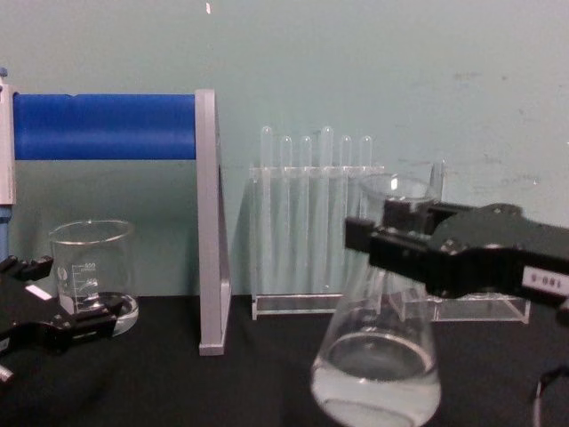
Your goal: Grasp the erlenmeyer flask with one hand, shake it three times, then place it back.
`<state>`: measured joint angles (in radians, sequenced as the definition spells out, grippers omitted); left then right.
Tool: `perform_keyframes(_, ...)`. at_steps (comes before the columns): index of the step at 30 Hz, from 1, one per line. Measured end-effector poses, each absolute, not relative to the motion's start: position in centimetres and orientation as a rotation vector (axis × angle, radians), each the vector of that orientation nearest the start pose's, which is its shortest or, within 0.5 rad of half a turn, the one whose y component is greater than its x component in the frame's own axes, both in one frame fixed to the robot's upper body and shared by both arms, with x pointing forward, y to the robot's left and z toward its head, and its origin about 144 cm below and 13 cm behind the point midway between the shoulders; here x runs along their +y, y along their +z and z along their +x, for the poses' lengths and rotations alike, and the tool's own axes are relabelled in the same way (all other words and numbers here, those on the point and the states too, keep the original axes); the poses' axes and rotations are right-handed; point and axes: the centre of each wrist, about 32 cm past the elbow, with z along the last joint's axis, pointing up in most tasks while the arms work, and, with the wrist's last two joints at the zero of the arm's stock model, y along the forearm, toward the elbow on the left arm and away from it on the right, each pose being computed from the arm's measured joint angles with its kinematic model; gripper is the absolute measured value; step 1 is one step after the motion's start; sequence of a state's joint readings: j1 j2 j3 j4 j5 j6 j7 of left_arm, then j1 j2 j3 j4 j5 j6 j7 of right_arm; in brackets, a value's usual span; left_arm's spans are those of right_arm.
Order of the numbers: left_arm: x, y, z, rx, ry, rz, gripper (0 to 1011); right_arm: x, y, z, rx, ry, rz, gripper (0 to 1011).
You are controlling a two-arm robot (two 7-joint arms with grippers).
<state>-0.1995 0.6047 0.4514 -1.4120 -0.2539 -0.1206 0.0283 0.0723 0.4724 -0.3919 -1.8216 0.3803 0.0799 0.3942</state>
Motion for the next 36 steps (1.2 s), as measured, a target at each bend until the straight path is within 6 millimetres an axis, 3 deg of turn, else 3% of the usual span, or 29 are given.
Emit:
perform_keyframes(19,31.0,114.0,48.9,-0.285,1.248,0.304,1001,-25.2,121.1,48.5,-0.127,-1.016,-0.047,457)
perform_keyframes(36,31.0,114.0,48.9,-0.285,1.248,0.304,1001,-26.5,121.1,49.5,-0.133,-1.107,-0.054,457)
